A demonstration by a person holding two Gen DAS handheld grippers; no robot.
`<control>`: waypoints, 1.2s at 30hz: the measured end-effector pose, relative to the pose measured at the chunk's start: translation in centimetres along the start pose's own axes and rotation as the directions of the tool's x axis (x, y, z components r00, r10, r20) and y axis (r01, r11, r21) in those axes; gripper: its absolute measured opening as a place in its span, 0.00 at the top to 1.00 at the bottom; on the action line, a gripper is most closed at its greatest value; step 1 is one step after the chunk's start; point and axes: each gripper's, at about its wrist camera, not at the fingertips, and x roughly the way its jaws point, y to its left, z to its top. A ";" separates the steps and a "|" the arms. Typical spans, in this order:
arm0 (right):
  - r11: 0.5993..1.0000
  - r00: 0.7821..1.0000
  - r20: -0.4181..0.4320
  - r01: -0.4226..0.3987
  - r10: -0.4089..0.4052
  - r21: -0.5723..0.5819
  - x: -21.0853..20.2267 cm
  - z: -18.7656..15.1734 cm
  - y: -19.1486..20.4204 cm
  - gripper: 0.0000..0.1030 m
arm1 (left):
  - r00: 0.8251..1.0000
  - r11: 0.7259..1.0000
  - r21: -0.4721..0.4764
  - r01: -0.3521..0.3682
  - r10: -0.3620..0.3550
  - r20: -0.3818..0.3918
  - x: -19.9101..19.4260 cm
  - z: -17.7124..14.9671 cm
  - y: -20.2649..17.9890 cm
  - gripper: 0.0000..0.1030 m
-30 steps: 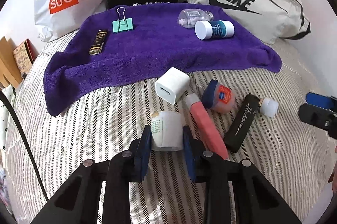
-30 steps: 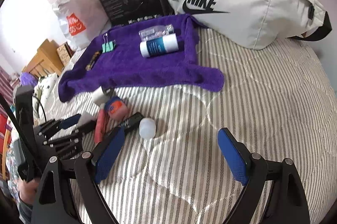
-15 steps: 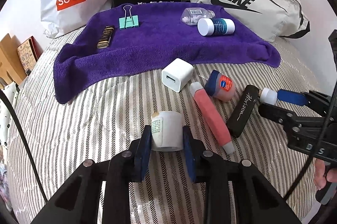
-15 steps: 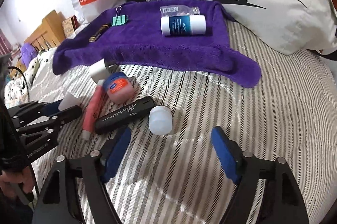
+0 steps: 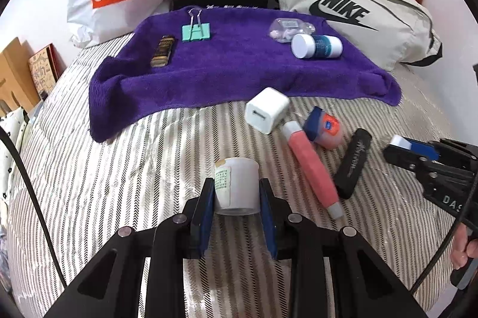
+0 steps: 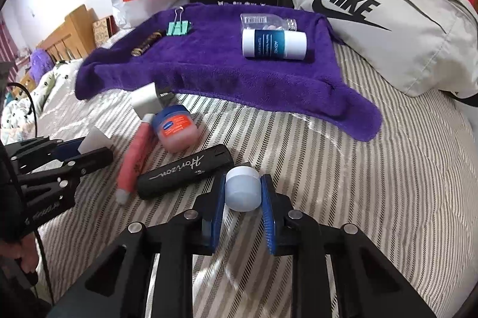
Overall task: Organize rigid objects
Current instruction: 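Grasp the white labelled cup with the left gripper while the right gripper grasps the small white jar, then carry the white cup with the left gripper while the right gripper carries the white jar onto the purple towel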
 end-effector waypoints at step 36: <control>0.995 1.000 0.009 -0.020 0.019 0.096 -1.3 2.8 -1.1 0.77 | 0.993 0.993 -0.074 0.091 -0.084 0.087 -3.1 4.2 5.2 0.73</control>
